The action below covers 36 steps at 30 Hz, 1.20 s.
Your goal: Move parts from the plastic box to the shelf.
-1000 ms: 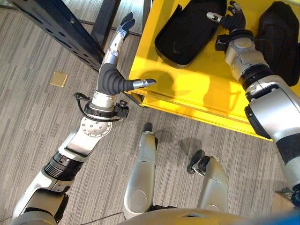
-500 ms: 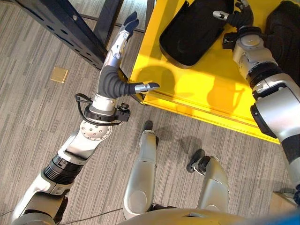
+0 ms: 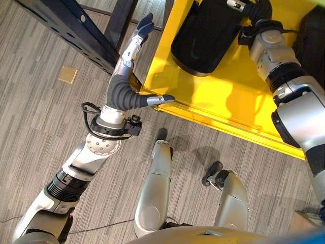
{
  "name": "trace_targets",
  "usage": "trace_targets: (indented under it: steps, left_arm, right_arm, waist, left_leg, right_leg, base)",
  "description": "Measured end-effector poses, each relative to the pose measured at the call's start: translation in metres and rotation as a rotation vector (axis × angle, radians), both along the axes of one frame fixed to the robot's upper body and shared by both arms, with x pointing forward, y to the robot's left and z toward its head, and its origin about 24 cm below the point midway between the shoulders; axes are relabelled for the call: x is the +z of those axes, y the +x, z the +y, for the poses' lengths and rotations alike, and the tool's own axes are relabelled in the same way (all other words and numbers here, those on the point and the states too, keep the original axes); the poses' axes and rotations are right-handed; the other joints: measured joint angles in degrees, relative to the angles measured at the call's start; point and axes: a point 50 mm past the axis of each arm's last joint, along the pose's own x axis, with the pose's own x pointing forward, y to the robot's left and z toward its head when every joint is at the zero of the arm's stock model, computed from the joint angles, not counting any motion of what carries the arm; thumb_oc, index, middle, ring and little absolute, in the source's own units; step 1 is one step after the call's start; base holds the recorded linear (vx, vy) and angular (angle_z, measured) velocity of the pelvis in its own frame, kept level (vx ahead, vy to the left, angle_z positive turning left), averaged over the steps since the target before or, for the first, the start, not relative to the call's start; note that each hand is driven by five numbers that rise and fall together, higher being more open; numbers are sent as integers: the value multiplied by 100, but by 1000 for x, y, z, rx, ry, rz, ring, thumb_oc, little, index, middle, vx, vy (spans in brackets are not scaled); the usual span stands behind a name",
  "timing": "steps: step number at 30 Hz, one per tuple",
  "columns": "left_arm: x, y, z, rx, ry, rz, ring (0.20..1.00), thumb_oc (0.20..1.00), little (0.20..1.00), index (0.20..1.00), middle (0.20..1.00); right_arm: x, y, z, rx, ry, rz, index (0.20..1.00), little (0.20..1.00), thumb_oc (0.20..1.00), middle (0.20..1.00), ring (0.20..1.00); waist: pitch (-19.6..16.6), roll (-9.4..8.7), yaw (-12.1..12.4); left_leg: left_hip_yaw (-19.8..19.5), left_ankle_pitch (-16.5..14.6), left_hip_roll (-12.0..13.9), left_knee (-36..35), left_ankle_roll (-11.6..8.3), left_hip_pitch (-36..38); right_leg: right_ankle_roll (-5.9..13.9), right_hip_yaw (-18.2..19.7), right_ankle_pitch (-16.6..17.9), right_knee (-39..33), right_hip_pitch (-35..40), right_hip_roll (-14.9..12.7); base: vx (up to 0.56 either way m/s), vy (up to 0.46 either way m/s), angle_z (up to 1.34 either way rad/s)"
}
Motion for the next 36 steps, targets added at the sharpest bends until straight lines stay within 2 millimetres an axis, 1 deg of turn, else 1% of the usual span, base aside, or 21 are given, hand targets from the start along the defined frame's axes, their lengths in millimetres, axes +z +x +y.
trace_targets:
  steps: [6,8,15,16,20,24,28,31,34,36]
  left_arm:
    - [1,-1,-2,-10,3,-7,1000,1000,1000,1000,1000]
    - [2,-1,-5,-26,8,-10,1000,1000,1000,1000,1000]
    - [2,-2,-6,-33,8,-10,1000,1000,1000,1000,1000]
    - [2,-2,-6,-33,8,-10,1000,1000,1000,1000,1000]
    - [1,-3,-6,-35,8,-10,1000,1000,1000,1000,1000]
    - [0,-4,-6,-39,13,-9,1000,1000,1000,1000,1000]
    - [1,-6,-4,-38,39,-14,1000,1000,1000,1000,1000]
    - [1,-6,-3,-36,51,-15,1000,1000,1000,1000,1000]
    - [1,-6,-2,-29,62,-12,1000,1000,1000,1000,1000]
    - [2,-6,0,-21,73,-15,1000,1000,1000,1000,1000]
  right_arm:
    - [2,0,1,9,30,-17,1000,1000,1000,1000,1000]
    - [5,-1,3,19,30,-32,1000,1000,1000,1000,1000]
    - [4,0,15,71,40,-32,1000,1000,1000,1000,1000]
    - [2,0,21,87,38,-27,1000,1000,1000,1000,1000]
    - [0,1,32,112,38,-19,1000,1000,1000,1000,1000]
    - [-1,1,36,122,37,-19,1000,1000,1000,1000,1000]
    - [6,0,39,131,32,-36,1000,1000,1000,1000,1000]
    - [19,-3,42,146,24,-74,1000,1000,1000,1000,1000]
    - [28,-7,42,152,3,-115,1000,1000,1000,1000,1000]
    - [31,-8,40,143,-18,-129,1000,1000,1000,1000,1000]
  waist:
    - [-1,1,49]
    - [-2,3,139]
    - [-2,3,142]
    - [-2,3,135]
    - [-2,3,139]
    - [-2,3,132]
    - [-1,2,129]
    - [-1,2,114]
    - [-1,-1,71]
    - [-2,-13,-15]
  left_leg:
    - [-46,45,-4,-78,-16,-18]
    - [-69,76,-4,-143,-36,-15]
    - [-77,77,-7,-97,-35,-15]
    - [-81,77,-7,-85,-35,-16]
    - [-95,97,-8,-96,-33,-11]
    - [-139,101,-13,-101,-38,-8]
    - [-171,120,-14,-136,-49,-16]
    - [-172,121,-14,-123,-48,-16]
    - [-174,121,-2,-77,-48,5]
    - [-180,124,15,-72,-44,47]
  right_leg:
    - [-12,-70,-7,-16,2,-1]
    - [-18,-107,-10,-44,5,2]
    - [-19,-117,-10,-29,21,0]
    - [-21,-114,-9,-19,24,0]
    - [-19,-118,-8,-10,35,7]
    - [-20,-170,-8,-29,92,15]
    - [-23,-214,-9,-41,96,13]
    - [-22,-214,-8,-40,97,12]
    - [-24,-212,10,-51,130,29]
    - [-25,-212,43,-94,176,53]
  base:
    - [16,1,4]
    - [11,13,5]
    - [-1,9,1]
    - [-31,20,-1]
    - [-31,2,1]
    - [-15,-6,3]
    - [-7,4,3]
    - [0,0,0]
    - [-28,4,-2]
    - [-24,1,-2]
